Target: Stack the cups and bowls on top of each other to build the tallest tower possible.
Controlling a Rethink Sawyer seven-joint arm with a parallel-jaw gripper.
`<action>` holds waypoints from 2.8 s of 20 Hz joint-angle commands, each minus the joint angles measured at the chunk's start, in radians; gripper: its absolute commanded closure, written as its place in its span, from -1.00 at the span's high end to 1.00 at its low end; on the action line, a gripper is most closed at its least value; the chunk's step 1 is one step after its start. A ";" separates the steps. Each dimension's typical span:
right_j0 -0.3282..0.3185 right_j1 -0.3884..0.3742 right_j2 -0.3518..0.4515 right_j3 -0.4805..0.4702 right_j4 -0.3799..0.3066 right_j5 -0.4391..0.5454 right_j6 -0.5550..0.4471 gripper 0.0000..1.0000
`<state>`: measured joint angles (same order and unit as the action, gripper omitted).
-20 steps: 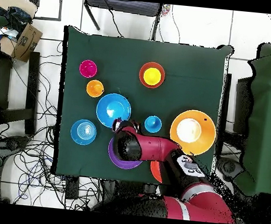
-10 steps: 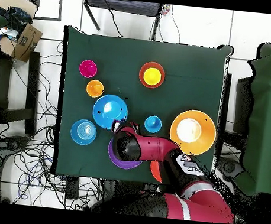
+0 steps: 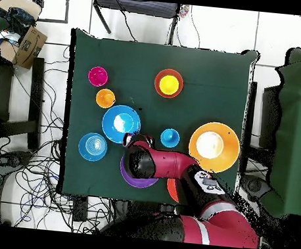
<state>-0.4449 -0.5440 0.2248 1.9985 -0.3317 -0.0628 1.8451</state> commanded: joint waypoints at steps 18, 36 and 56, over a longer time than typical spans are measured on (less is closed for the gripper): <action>-0.274 -0.204 0.230 0.065 0.105 0.404 0.017 -1.00; -0.100 -0.359 0.174 -0.070 0.317 0.738 0.173 -1.00; -0.027 -0.233 0.045 -0.363 0.225 0.740 0.096 -1.00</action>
<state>-0.4938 -0.8257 0.3304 1.7505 -0.0645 0.6077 1.8451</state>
